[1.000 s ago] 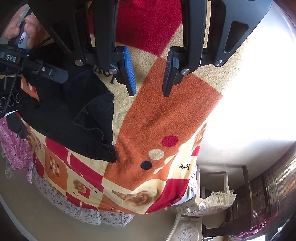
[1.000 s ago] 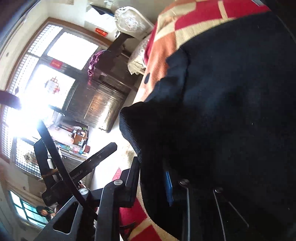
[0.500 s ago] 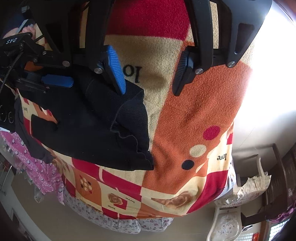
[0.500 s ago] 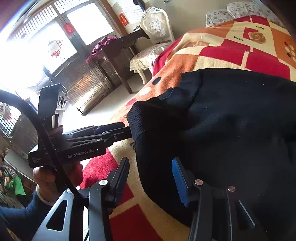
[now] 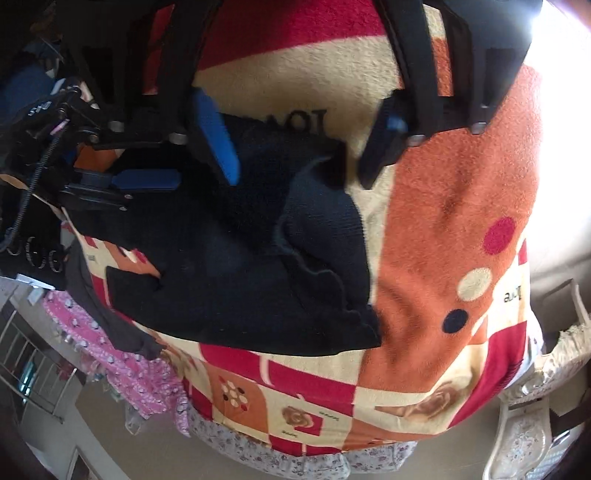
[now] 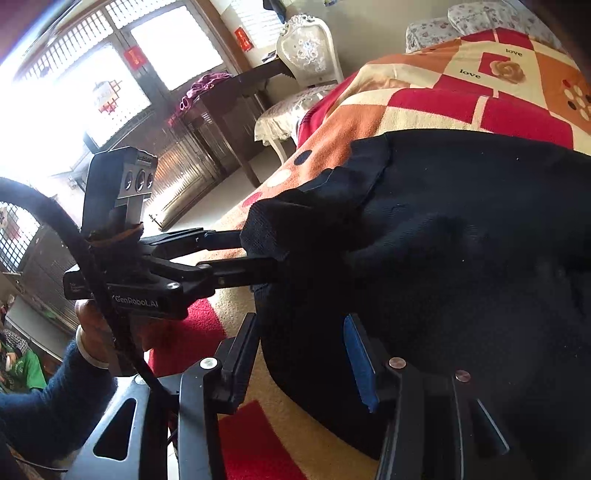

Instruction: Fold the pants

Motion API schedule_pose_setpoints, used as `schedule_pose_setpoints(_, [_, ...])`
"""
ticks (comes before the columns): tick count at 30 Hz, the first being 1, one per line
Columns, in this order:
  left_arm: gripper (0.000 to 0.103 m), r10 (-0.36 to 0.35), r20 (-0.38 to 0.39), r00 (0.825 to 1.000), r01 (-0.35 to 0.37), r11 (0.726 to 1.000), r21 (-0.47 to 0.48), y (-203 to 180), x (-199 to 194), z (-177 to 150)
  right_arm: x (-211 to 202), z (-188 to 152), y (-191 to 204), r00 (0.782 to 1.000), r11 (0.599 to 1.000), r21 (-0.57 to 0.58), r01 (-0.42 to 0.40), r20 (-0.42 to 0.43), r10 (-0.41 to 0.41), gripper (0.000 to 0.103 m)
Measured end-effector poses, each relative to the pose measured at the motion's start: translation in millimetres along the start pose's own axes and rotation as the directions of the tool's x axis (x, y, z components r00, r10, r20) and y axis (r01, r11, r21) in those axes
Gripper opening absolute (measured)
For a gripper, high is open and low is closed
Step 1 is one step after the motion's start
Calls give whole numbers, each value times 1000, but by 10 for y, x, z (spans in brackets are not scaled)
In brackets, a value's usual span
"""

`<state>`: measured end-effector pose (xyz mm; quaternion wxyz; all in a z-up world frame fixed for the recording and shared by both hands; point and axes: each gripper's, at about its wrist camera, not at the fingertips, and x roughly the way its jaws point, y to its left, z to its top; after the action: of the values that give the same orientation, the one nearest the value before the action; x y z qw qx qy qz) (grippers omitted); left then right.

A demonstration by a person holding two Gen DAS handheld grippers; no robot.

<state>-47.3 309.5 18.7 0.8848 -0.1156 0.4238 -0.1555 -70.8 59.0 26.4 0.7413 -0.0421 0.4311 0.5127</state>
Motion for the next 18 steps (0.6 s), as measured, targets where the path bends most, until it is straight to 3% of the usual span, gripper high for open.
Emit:
schedule_pose_setpoints(1, [34, -9, -9, 1000, 9, 1000, 1, -43, -33, 1, -22, 9, 13, 1000, 1000, 0, -1, 5, 1, 46])
schedule_pose_setpoints(6, [29, 51, -59, 997, -48, 998, 45, -193, -157, -104, -63, 15, 99, 999, 1000, -25, -1, 39, 2, 46])
schedule_pose_setpoints(9, [29, 199, -83, 976, -197, 980, 35, -113, -185, -198, 132, -49, 78, 1000, 1000, 0, -12, -27, 12, 47])
schedule_pose_setpoints(12, [29, 316, -95, 944, -317, 948, 9, -38, -231, -255, 90, -71, 132, 1000, 999, -39, 5, -18, -6, 46])
schedule_pose_setpoints(16, [30, 294, -33, 955, -295, 956, -12, -143, -392, -211, -140, -39, 43, 1000, 999, -42, 14, 18, -13, 46])
schedule_pose_setpoints(18, [30, 283, 0, 959, -283, 959, -4, -242, -441, -145, -300, -15, -82, 998, 998, -28, 56, 42, -54, 46])
